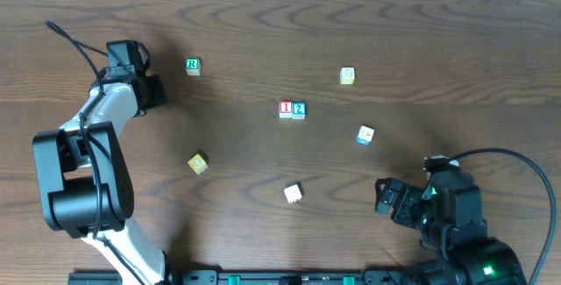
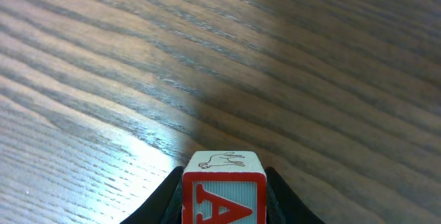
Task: Spell out Ai2
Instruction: 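Lift and carry the red 'A' block toward the 'I' block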
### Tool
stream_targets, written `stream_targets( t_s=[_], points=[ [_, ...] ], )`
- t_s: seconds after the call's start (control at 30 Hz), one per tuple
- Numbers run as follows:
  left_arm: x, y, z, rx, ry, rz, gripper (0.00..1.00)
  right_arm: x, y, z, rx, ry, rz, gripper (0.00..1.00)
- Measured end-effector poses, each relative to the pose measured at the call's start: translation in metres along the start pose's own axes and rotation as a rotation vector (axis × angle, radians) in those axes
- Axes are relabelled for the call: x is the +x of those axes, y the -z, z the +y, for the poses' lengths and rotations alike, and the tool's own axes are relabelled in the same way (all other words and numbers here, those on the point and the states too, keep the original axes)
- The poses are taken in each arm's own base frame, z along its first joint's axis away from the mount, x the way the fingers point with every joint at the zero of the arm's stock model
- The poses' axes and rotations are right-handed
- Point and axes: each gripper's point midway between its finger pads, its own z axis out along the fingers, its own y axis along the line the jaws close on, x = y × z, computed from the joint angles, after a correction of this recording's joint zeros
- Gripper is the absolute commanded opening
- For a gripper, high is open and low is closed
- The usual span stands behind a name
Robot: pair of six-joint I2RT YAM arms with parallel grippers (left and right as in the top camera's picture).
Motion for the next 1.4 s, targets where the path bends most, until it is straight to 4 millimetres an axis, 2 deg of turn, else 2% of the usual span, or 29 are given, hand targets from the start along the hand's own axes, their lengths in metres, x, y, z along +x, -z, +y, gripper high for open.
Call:
stream_targets(
  t_s=[0.1,0.17,0.37,0.67,0.87,0.97,1.03,1.2,1.4],
  points=[
    [0.0,0.0,0.0,0.0,0.055,0.0,0.15,0.0,0.0,0.0,0.0,0.0,0.0,0.99],
    [0.0,0.0,0.0,0.0,0.104,0.0,0.06,0.0,0.0,0.0,0.0,0.0,0.0,0.99],
    [-0.004,0.001,-0.01,0.056,0.308,0.001,0.06,0.0,0.0,0.0,0.0,0.0,0.0,0.99],
    [-0.003,0.005,-0.047,0.166,0.571,0.038,0.06,0.0,0.0,0.0,0.0,0.0,0.0,0.99],
    [0.001,0.02,-0.102,0.208,0.594,0.036,0.06,0.0,0.0,0.0,0.0,0.0,0.0,0.99],
    [0.003,0.037,-0.146,0.244,0.58,0.013,0.06,0.0,0.0,0.0,0.0,0.0,0.0,0.99],
    [0.006,0.045,-0.168,0.254,0.577,-0.006,0.06,0.0,0.0,0.0,0.0,0.0,0.0,0.99],
    [0.028,0.059,-0.211,0.247,0.54,-0.047,0.06,0.0,0.0,0.0,0.0,0.0,0.0,0.99],
    [0.046,0.07,-0.238,0.255,0.579,-0.062,0.06,0.0,0.0,0.0,0.0,0.0,0.0,0.99]
  ],
)
